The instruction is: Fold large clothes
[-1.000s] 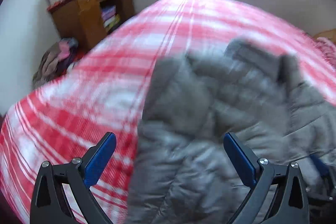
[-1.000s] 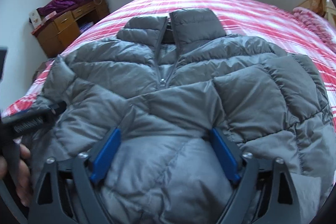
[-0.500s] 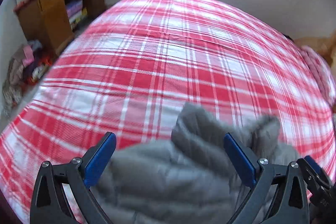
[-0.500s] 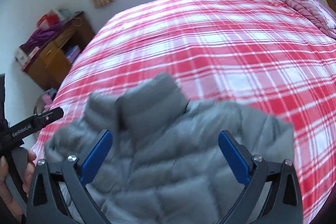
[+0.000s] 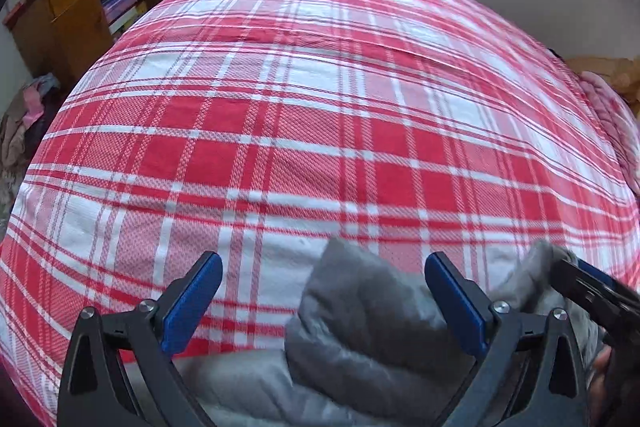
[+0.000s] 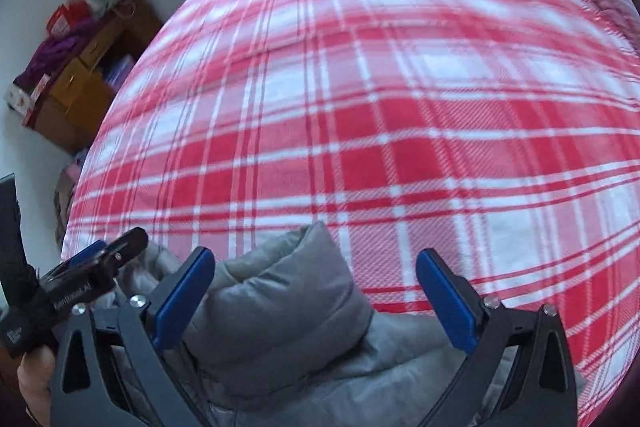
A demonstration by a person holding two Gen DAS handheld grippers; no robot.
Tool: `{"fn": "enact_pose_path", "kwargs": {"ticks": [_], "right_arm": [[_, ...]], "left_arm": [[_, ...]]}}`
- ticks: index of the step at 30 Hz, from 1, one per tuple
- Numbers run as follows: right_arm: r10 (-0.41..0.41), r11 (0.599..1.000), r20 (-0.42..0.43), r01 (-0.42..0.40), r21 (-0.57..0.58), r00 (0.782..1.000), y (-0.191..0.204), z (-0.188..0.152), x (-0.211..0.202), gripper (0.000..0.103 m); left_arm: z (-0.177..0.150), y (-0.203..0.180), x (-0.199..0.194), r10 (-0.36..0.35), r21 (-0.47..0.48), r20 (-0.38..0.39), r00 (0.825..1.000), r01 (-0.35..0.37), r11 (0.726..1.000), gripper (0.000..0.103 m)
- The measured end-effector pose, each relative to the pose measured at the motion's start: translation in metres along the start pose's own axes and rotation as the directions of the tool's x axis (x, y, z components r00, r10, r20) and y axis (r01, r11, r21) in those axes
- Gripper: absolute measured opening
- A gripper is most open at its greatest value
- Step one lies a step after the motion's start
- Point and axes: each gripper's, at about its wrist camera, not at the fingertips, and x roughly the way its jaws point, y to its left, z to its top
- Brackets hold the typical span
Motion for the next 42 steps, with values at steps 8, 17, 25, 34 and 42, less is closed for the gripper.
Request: {"fn": "enact_pose_path", "kwargs": {"ticks": [8, 17, 25, 34, 42], "right_arm": [[0.000, 0.994, -0.038, -0.005, -0.109, 0.999, -0.007, -0.024, -0.023, 0.019], [-0.051, 0.972, 0.048, 0.061, -0.226, 0.998, -0.007, -0.068, -0.067, 0.010], [-0.034, 0.974, 0.123, 0.060, -0.220, 0.992, -0.024, -0.112, -0.079, 0.007], [-0.089, 0.968, 0.103, 0.110, -0.227, 0.991, -0.039, -0.134, -0.047, 0.006], [-0.075, 0.960, 0.120, 0.104, -0.259, 0.990, -0.043, -0.138, -0.071, 0.048]], "left_arm": [[-0.027, -0.002, -0.047, -0.105, 0.131, 0.048, 0.993, 0.098, 0.987, 0.019], [-0.079, 0.014, -0.100, -0.151, 0.215, 0.163, 0.975, 0.114, 0.970, 0.007], [-0.126, 0.031, -0.083, -0.099, 0.205, 0.153, 0.983, 0.066, 0.976, 0.006], [-0.141, 0.024, -0.067, -0.017, 0.233, 0.174, 0.985, -0.024, 0.972, 0.006], [-0.150, 0.025, -0.127, 0.086, 0.245, 0.303, 0.949, -0.165, 0.955, 0.085]]}}
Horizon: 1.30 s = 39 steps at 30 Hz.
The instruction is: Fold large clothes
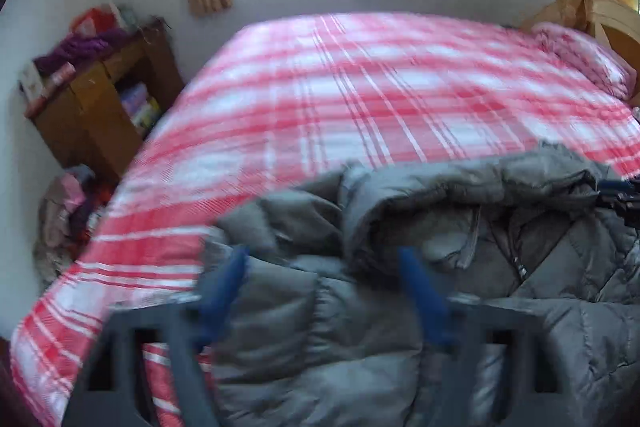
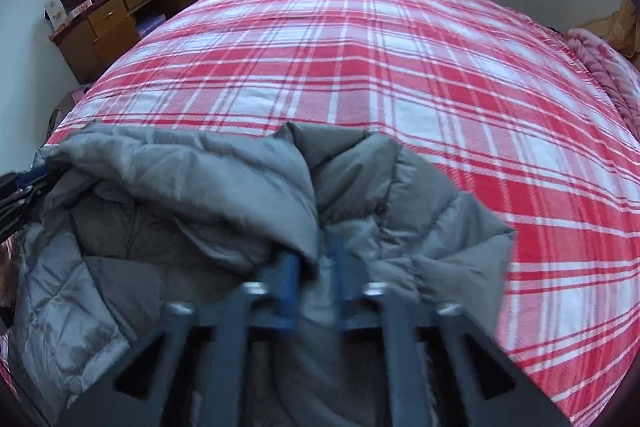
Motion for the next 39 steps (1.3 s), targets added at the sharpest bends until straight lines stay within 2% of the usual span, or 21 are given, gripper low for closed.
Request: {"fn": "enact_pose_path", "kwargs": {"ticks": [3, 6, 8, 13, 16, 19, 21, 23, 26, 31, 39], "right_arm": [[-0.010, 1.000, 0.005, 0.010, -0.013, 1.000, -0.005, -0.004, -0.017, 0.050], [-0.023, 1.000, 0.025, 0.024, -0.020, 0.999, -0.009, -0.004, -0.035, 0.049], [-0.030, 1.000, 0.066, 0.030, 0.001, 0.997, -0.009, 0.005, -0.048, 0.046], [0.061, 0.992, 0.204, -0.082, 0.093, 0.977, 0.011, 0.043, -0.054, 0.044], [0.081, 0.989, 0.223, -0.105, 0.099, 0.972, 0.027, 0.051, -0.033, 0.044], [0.111, 0.986, 0.200, -0.134, 0.103, 0.973, 0.038, 0.045, -0.003, 0.044], [0.099, 0.990, 0.169, -0.114, 0.085, 0.981, 0.045, 0.035, 0.015, 0.044], [0.103, 0.990, 0.144, -0.116, 0.080, 0.984, 0.044, 0.025, 0.029, 0.044], [0.112, 0.988, 0.136, -0.125, 0.088, 0.984, 0.039, 0.013, 0.039, 0.042], [0.100, 0.992, 0.134, -0.108, 0.058, 0.986, 0.043, 0.008, 0.045, 0.042], [0.081, 0.995, 0.124, -0.087, 0.044, 0.989, 0.045, 0.006, 0.053, 0.042]], "left_arm": [[0.010, 0.014, -0.026, -0.030, -0.031, 0.061, 0.998, 0.032, 0.999, 0.086], [0.033, 0.018, -0.037, -0.025, -0.087, 0.120, 0.992, 0.036, 0.996, 0.086], [0.055, 0.010, -0.033, 0.009, -0.137, 0.143, 0.990, 0.011, 0.990, 0.085], [0.074, -0.013, 0.009, 0.044, -0.267, 0.078, 0.996, -0.022, 0.964, 0.085], [0.062, -0.023, 0.037, 0.086, -0.255, 0.029, 0.996, -0.076, 0.964, 0.085], [0.037, -0.025, 0.059, 0.088, -0.240, -0.030, 0.996, -0.092, 0.966, 0.086], [0.021, -0.021, 0.073, 0.084, -0.250, -0.073, 0.994, -0.100, 0.963, 0.086], [0.013, -0.018, 0.078, 0.065, -0.266, -0.082, 0.995, -0.084, 0.960, 0.086], [0.011, -0.024, 0.082, 0.082, -0.242, -0.081, 0.993, -0.100, 0.965, 0.087], [0.006, -0.031, 0.093, 0.108, -0.207, -0.114, 0.988, -0.130, 0.970, 0.090], [0.003, -0.026, 0.100, 0.090, -0.229, -0.133, 0.987, -0.119, 0.966, 0.094]]}}
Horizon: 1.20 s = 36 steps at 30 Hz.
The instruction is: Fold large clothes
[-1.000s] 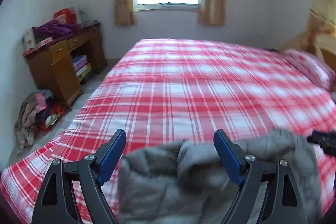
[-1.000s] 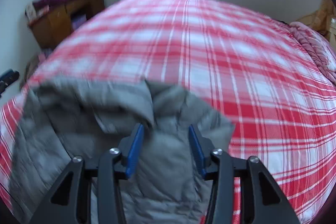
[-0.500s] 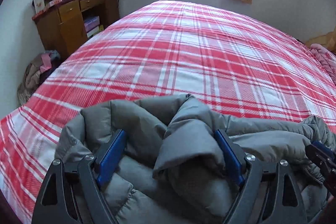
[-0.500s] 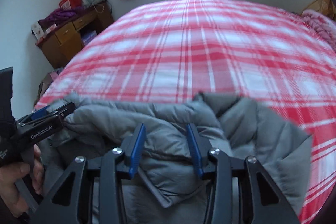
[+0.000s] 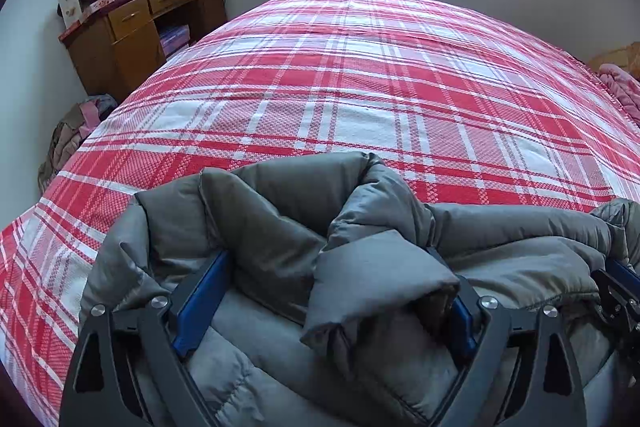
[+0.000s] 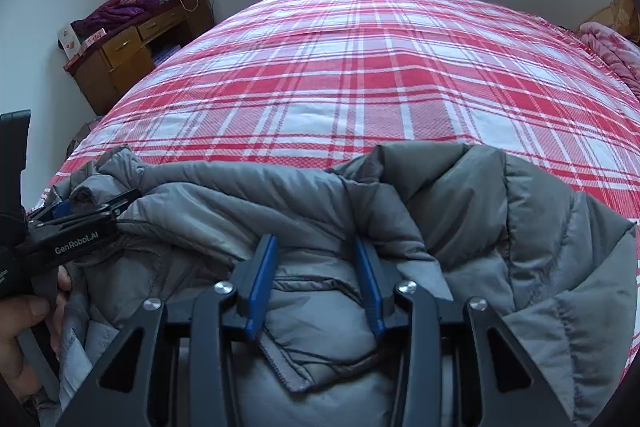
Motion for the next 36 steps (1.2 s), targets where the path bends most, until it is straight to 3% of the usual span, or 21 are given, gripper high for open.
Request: {"fn": "enact_pose_path", "kwargs": {"ticks": [36], "right_arm": [[-0.054, 0.998, -0.007, 0.054, -0.037, 0.999, 0.0066, 0.0011, 0.0070, 0.042]], "left_arm": [[-0.0010, -0.0022, 0.0045, 0.009, 0.007, -0.005, 1.000, -0.009, 1.000, 0.097]]}}
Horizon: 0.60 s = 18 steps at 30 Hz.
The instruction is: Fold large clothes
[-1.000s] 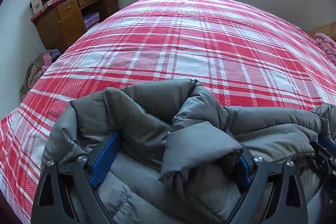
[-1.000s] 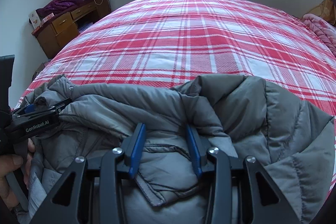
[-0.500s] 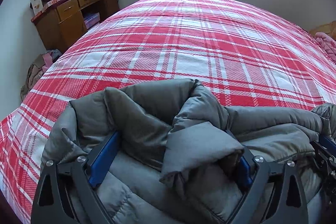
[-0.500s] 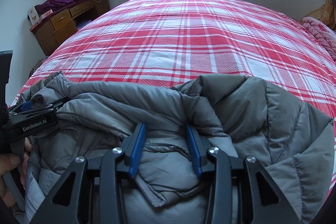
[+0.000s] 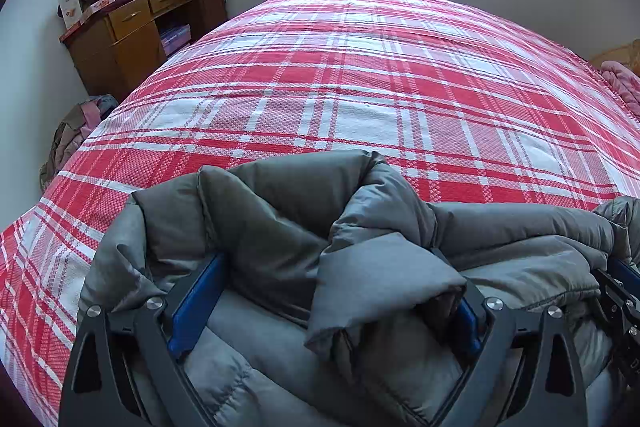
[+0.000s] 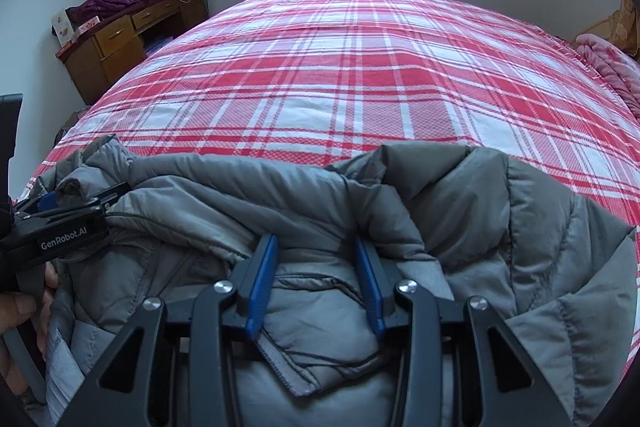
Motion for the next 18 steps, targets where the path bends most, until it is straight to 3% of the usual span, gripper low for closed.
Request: {"fn": "enact_pose_path", "kwargs": {"ticks": [15, 18], "right_arm": [[-0.016, 1.000, -0.006, 0.016, -0.016, 1.000, 0.003, 0.001, 0.003, 0.043], [0.000, 1.000, -0.022, 0.000, -0.020, 1.000, 0.000, 0.005, -0.002, 0.048]], "left_arm": [[0.008, -0.001, 0.004, 0.008, 0.010, -0.025, 1.000, -0.008, 1.000, 0.100], [0.019, 0.012, -0.023, -0.018, -0.014, -0.015, 1.000, 0.018, 1.000, 0.100]]}}
